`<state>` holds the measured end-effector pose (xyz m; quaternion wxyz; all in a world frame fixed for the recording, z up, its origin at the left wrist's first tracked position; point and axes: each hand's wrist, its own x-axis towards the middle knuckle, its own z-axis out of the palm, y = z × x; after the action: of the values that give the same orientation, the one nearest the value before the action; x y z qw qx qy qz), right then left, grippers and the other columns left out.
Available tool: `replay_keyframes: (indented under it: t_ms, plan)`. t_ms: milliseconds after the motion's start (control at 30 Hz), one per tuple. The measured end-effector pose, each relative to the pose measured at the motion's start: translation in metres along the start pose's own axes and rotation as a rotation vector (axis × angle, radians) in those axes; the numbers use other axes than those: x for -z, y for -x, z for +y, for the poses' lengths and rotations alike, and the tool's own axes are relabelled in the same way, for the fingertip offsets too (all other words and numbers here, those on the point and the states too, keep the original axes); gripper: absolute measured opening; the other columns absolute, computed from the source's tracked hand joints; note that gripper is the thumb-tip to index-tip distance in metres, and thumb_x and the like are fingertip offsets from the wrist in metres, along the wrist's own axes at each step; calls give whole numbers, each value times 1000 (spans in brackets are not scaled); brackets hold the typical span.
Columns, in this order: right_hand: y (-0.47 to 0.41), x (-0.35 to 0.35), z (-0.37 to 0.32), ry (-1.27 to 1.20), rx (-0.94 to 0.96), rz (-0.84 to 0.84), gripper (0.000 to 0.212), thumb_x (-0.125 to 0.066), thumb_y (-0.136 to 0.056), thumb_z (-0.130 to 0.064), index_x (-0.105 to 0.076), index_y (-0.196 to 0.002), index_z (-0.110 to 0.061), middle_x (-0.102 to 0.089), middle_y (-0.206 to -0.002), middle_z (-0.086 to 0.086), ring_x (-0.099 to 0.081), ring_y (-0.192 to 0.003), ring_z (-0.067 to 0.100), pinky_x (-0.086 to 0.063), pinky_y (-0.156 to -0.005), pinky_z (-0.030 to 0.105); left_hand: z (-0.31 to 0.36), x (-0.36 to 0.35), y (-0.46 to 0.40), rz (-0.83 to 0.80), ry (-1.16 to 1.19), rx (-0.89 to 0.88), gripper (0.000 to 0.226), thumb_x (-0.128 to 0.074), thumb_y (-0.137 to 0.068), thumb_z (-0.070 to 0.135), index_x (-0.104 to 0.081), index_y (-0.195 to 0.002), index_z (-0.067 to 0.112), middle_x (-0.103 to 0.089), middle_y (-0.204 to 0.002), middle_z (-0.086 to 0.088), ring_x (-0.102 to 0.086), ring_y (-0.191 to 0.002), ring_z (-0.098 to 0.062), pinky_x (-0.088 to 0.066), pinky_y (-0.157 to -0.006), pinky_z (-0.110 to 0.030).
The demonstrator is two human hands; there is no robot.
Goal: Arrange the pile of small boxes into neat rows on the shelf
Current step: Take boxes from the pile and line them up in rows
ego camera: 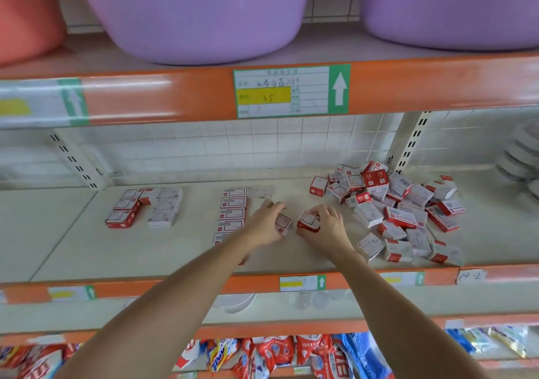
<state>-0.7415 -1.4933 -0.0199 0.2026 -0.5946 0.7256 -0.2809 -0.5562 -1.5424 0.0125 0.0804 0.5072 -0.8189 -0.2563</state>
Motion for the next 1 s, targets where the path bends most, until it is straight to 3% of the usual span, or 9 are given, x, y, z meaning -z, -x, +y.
replay_keyframes:
  t_ms: [100,200,333,467,600,700,867,1000]
  plan:
    - [-1,1,-1,17,0,-23,57,-76,-77,-39,-54,-125,-19,-51,-121,5,-42,-119,28,-34,-101,36,-3,5,-2,-99,-33,-61,77,-79,-76,12,-44,-145,14,-44,-143,-6,-47,-130,-23,-39,-107,-34]
    - [-1,3,-4,16,-4,-53,57,-73,-79,-35,-53,-130,-23,-50,-127,4,-40,-123,27,-35,-103,35,-5,7,-4,-93,-37,-70,68,-81,-76,13,-53,-138,12,-53,-138,-8,-50,-127,-24,-40,-105,-31]
    - [-3,13,-7,47,6,-173,67,-73,-76,-29,-45,-138,-30,-44,-136,1,-34,-131,27,-33,-105,37,-7,8,-5,-62,7,-39,75,-89,-68,26,-55,-133,10,-55,-133,-7,-53,-121,-23,-43,-102,-34]
    - [-6,25,-13,54,1,-311,80,-73,-75,-21,-36,-144,-37,-34,-143,-1,-25,-135,23,-35,-106,42,-6,9,-4,-12,-9,-19,78,-86,-65,51,-55,-130,18,-55,-126,-3,-55,-115,-22,-47,-96,-38]
    - [-10,26,-10,55,16,-328,70,-74,-74,-15,-47,-135,-36,-39,-133,0,-39,-127,21,-43,-98,31,-6,16,-3,-152,-151,-35,91,-84,-66,54,-42,-142,26,-46,-139,-2,-50,-125,-25,-46,-100,-41]
    - [-10,26,-8,57,32,-299,62,-74,-75,-15,-52,-130,-32,-42,-128,0,-49,-117,19,-41,-86,23,-9,20,-5,-203,-197,-55,84,-86,-67,45,-45,-139,31,-48,-133,-1,-50,-123,-24,-47,-98,-41]
    - [-11,27,-9,62,32,-271,62,-77,-74,-15,-52,-130,-26,-42,-125,-1,-48,-110,15,-40,-84,25,-6,19,-5,-113,-221,-82,72,-86,-66,47,-55,-127,23,-51,-123,-4,-49,-116,-25,-43,-97,-41]
    - [-9,26,-10,26,16,-256,66,-83,-72,-26,-51,-130,-24,-41,-123,-2,-53,-111,19,-46,-86,27,-4,16,-4,-50,-126,-97,65,-87,-64,48,-58,-111,14,-49,-108,-1,-51,-101,-22,-48,-85,-39]
